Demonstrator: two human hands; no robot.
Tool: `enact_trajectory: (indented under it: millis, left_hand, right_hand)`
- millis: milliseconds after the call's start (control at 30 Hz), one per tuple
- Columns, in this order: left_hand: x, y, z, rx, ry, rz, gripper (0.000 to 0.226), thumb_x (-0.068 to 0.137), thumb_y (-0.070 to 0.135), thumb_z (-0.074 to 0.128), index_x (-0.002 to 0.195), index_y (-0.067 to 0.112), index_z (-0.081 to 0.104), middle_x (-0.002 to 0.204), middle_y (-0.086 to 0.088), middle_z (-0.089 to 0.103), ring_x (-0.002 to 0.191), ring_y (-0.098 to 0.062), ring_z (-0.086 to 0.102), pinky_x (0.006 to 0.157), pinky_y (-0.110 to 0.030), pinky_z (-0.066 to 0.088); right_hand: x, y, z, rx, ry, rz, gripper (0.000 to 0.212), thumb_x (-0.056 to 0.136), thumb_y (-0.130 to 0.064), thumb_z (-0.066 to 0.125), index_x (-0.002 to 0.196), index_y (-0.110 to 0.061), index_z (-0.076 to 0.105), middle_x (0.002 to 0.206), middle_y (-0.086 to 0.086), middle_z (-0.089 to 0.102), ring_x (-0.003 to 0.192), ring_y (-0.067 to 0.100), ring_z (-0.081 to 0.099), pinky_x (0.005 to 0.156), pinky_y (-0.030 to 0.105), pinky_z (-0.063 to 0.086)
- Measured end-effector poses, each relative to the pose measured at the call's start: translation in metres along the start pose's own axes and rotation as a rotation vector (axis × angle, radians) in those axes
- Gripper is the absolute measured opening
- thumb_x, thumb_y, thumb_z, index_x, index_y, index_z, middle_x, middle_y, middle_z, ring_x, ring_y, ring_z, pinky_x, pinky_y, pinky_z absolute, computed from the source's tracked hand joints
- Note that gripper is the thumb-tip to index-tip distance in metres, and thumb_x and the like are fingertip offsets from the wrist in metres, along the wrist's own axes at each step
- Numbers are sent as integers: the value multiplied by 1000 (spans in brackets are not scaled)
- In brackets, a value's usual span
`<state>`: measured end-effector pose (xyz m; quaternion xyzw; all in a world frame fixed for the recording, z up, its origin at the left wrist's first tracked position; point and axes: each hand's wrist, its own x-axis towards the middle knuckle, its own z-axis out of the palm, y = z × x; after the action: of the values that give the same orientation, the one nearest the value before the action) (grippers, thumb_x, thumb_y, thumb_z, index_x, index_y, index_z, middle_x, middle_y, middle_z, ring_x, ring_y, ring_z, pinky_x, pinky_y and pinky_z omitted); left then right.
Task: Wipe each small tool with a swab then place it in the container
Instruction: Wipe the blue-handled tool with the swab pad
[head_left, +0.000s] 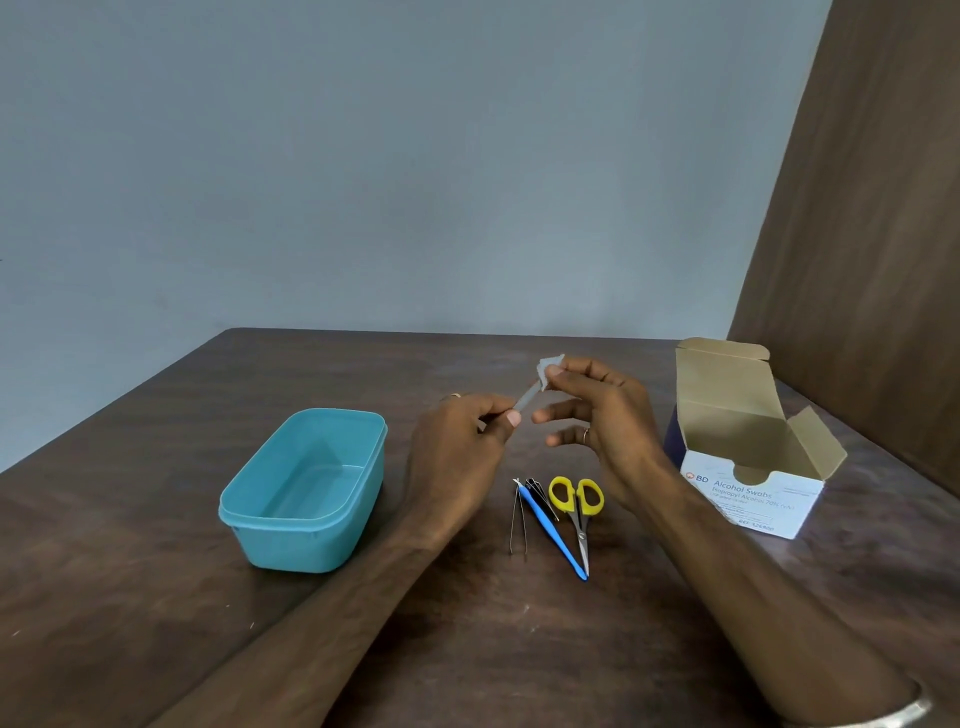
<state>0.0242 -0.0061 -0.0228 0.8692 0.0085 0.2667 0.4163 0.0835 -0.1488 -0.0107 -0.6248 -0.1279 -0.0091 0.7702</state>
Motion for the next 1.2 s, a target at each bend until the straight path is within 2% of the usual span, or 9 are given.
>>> enact_trajectory:
  millis: [67, 133, 200, 333, 433, 567, 733, 1000, 1200]
  left_hand:
    - [1, -1, -1, -126, 1, -79, 21, 93, 23, 63, 111, 19, 71, 84, 13, 65, 78, -5, 60, 69, -24, 52]
    - [2, -1, -1, -304, 12, -174, 19, 92, 17, 64, 110, 16, 72, 79, 7, 68, 67, -9, 63, 60, -27, 56]
    - [1, -2, -2, -453, 20, -253, 21, 92, 11, 64, 112, 13, 71, 79, -1, 70, 61, -14, 63, 55, -26, 56]
    - [2, -3, -4, -559, 28, -300, 22, 94, 5, 60, 113, 10, 69, 86, -7, 72, 61, -16, 67, 58, -28, 59]
    - [2, -2, -4, -592, 10, -305, 23, 94, 4, 59, 114, 9, 70, 92, -11, 73, 59, -14, 68, 57, -27, 59]
    - [1, 0, -5, -624, -47, -307, 24, 94, 4, 59, 113, 11, 71, 89, -12, 73, 59, -15, 68, 60, -29, 61]
    - [-2, 2, -6, -674, -86, -303, 23, 94, 1, 58, 111, 10, 71, 84, -15, 72, 56, -18, 68, 57, -27, 60]
    - [-2, 4, -6, -690, -91, -312, 23, 93, 2, 59, 104, 17, 73, 82, -11, 72, 53, -15, 66, 52, -24, 58]
    - [0, 1, -6, -697, -134, -320, 24, 93, 1, 60, 112, 9, 70, 84, -14, 72, 52, -15, 64, 50, -25, 56]
  right_hand:
    - [1, -1, -1, 31, 35, -35, 12, 92, -10, 65, 102, -7, 72, 94, 9, 77, 61, 22, 68, 49, 32, 53]
    - [1, -2, -4, 19, 41, -73, 14, 93, -9, 66, 105, -3, 70, 95, 12, 77, 55, 21, 65, 49, 30, 53]
    - [2, -2, -5, -28, 11, -92, 18, 91, -8, 68, 108, -1, 70, 93, 13, 77, 52, 19, 61, 49, 30, 52]
    - [0, 3, -2, -184, -93, -104, 12, 86, -8, 74, 98, -8, 74, 88, 10, 75, 54, 20, 61, 48, 31, 51]
    - [-1, 5, 1, -274, -149, -134, 8, 85, -6, 75, 92, -10, 77, 85, 10, 74, 53, 20, 60, 49, 32, 51]
    - [-3, 4, 1, -307, -176, -164, 9, 84, -7, 76, 93, -7, 77, 85, 14, 74, 52, 19, 58, 49, 32, 50]
    - [-2, 4, 1, -287, -131, -193, 8, 84, -7, 76, 91, -10, 76, 79, 6, 73, 50, 18, 57, 47, 30, 48]
    - [-2, 3, -1, -302, -157, -187, 8, 83, -7, 77, 91, -9, 77, 77, 6, 73, 49, 17, 56, 46, 29, 48]
    - [0, 2, -2, -277, -69, -232, 8, 85, -10, 76, 91, -14, 78, 83, 4, 75, 50, 18, 57, 47, 31, 49]
